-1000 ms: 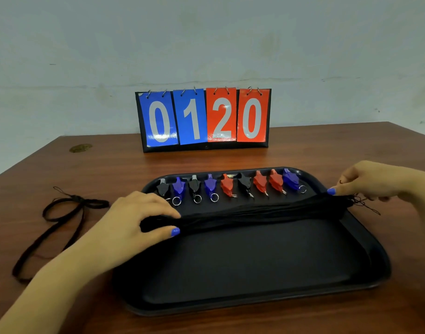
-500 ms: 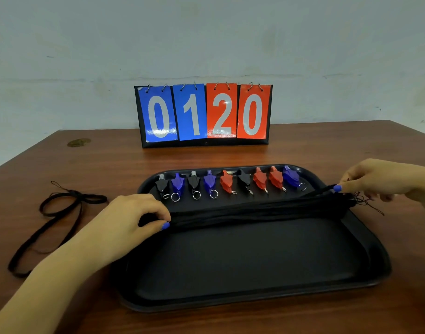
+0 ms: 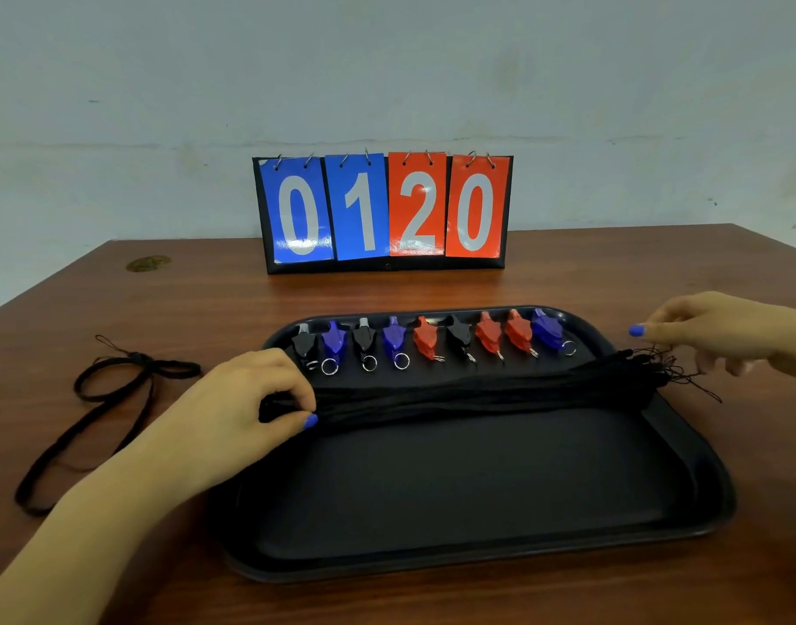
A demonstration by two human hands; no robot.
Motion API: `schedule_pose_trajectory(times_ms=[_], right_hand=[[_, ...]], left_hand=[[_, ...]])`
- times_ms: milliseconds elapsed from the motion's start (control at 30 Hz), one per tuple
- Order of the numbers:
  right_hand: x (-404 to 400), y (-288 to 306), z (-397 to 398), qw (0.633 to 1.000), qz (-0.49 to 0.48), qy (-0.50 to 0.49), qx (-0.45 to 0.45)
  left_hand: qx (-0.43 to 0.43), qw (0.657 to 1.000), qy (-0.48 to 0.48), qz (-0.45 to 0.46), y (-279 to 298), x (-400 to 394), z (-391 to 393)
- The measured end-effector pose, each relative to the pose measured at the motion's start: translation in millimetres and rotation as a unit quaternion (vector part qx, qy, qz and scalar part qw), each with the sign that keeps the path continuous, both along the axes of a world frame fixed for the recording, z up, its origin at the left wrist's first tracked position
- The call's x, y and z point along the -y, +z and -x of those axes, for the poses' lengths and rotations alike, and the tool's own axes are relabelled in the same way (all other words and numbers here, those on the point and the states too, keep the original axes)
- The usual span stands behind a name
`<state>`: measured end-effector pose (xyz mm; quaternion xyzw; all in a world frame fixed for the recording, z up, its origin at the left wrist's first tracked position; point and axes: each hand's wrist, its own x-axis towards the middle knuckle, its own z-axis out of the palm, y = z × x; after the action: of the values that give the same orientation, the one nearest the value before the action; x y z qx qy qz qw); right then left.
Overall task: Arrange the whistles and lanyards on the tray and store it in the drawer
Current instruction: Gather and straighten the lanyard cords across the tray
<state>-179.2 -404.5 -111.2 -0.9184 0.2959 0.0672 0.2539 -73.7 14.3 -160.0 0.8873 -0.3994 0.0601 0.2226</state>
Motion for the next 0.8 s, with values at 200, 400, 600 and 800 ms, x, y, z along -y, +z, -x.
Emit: schedule_pose_trajectory(times_ms=[200, 400, 600, 800], right_hand=[[-19.2, 0.4, -9.2, 0.992, 0.082, 0.056, 0.072], [-24.9, -3.2, -9.3, 0.995, 0.065, 0.064, 0.029], [-19.2, -3.4, -8.2, 0.996, 0.065, 0.061, 0.027], [-16.5, -3.5, -8.9, 0.995, 0.065, 0.072, 0.028]], left_hand=[[0.008, 1.0, 0.0, 0.025, 3.4, -0.9, 1.0], [-0.009, 0.999, 0.007, 0.042, -2.2, 2.1, 1.4], [0.022, 1.0, 0.014, -0.013, -7.5, 2.9, -2.5], [0.025, 1.0, 0.014, -0.014, -5.4, 3.0, -1.9]])
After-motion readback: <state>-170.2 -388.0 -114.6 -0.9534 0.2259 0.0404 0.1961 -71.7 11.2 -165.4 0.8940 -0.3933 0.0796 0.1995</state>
